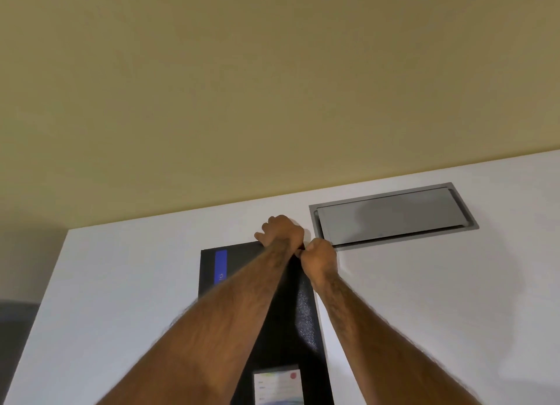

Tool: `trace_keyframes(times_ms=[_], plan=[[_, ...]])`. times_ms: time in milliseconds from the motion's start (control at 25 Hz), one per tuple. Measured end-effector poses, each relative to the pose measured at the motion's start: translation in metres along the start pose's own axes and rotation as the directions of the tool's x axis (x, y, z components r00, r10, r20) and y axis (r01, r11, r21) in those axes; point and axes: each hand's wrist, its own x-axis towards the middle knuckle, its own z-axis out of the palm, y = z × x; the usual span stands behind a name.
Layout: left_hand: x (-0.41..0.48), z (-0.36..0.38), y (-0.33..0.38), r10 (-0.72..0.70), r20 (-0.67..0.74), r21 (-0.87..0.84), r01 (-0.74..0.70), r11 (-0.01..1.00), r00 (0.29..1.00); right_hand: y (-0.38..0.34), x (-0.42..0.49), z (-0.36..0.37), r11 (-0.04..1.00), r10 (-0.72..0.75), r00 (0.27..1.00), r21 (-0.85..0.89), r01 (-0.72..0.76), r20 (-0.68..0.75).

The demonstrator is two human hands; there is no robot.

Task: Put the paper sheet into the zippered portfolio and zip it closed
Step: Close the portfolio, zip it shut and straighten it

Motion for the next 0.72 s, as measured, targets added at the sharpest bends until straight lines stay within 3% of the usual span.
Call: trace_keyframes(times_ms=[280, 480, 720], plan=[[0.034, -0.027, -0.057, -0.279, 0.08, -0.22, 0.29, 0.931, 0.957, -0.001, 0.005, 0.005, 0.999, 0.034, 0.999, -0.018, -0.034, 0.014], [0.042, -0.048, -0.105, -0.344, 0.045, -0.247, 0.344, 0.906, 0.938, -0.001, 0.007, 0.005, 0.997, 0.03, 1.0, -0.071, -0.03, 0.004], [0.04, -0.065, -0.176, -0.365, 0.037, -0.48, 0.337, 0.81, 0.93, -0.002, 0.007, 0.008, 0.992, 0.007, 1.0, -0.123, -0.008, -0.012]])
